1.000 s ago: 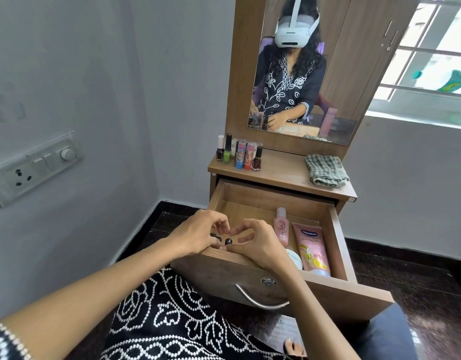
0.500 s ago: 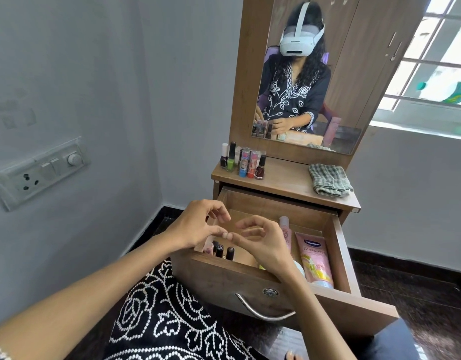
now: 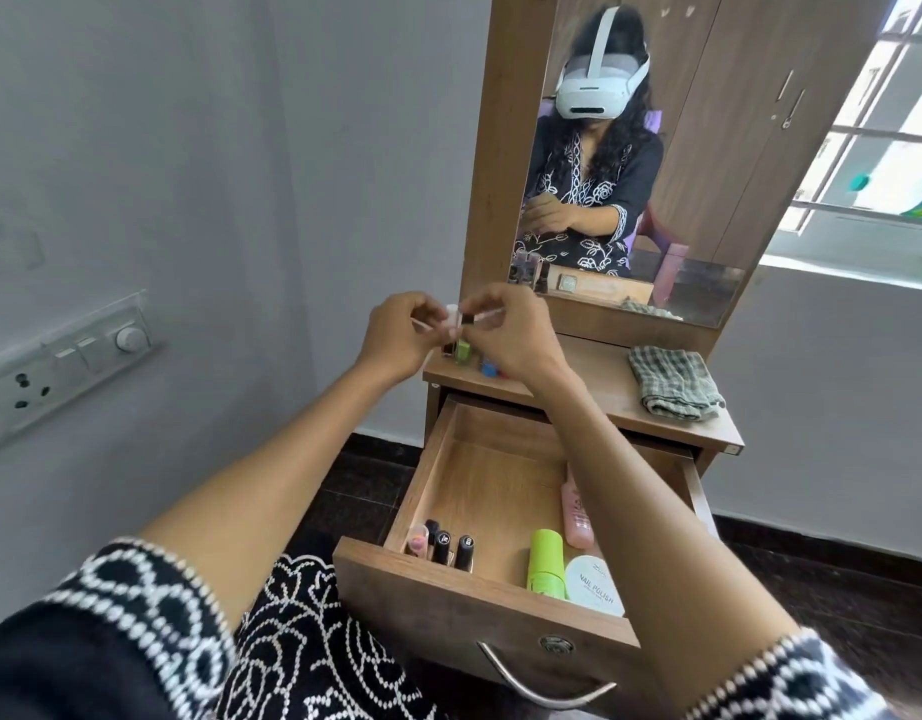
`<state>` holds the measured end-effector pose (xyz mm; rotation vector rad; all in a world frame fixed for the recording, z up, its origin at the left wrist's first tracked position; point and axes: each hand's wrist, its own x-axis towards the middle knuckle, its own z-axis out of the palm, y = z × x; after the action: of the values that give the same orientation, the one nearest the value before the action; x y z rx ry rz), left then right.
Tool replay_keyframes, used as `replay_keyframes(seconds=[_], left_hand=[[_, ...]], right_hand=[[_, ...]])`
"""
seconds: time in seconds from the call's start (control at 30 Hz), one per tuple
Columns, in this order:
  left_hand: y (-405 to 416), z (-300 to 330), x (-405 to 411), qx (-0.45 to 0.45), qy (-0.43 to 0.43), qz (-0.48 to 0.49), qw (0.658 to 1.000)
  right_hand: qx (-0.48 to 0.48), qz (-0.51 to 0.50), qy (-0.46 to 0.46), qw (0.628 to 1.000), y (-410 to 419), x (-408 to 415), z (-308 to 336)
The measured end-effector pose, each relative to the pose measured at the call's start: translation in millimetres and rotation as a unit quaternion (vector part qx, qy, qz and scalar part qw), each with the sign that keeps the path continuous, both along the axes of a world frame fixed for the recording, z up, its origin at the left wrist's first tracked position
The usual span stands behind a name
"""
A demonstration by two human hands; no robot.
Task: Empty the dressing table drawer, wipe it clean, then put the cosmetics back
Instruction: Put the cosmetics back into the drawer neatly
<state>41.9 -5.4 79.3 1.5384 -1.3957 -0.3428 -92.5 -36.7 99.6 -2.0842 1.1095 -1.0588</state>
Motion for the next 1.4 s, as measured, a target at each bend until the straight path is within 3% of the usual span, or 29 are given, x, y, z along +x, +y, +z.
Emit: replay_keyframes(seconds=[0.13,0.33,0.47,0.77,0.97,1.13,1.4], left_hand=[[-33,-5,3,0.016,0.003,0.062,0.998],[-57,-10,3,0.087,-0.045,0.051,0.994],[-71,-12,6,0.125,-0.075,0.034,0.989],[-86,-23,9,0.097,-0.07,0.047,0.992],[-70,-18,10,0.07,-0.102,0.027,0.992],[-30,-3,3,0.021,-0.113,-0.03,0.993],[59,-15,-34,0.031,-0.053,-0.163,0.985]], right_hand=[[-0.07,-0.045,0.11,0.99,-37,25,4],[-0.083,-0.069,0.297,0.949,-60,43,-2],[-0.119,-0.074,0.342,0.929,-58,42,-4],[-0.067,-0.075,0.26,0.96,-60,46,-9],[-0.083,-0.06,0.205,0.973,-51,36,-1],[-0.114,-0.023,0.127,0.985,-22,13,-1],[-0.041,0.016,0.037,0.998,66,-66,-21]])
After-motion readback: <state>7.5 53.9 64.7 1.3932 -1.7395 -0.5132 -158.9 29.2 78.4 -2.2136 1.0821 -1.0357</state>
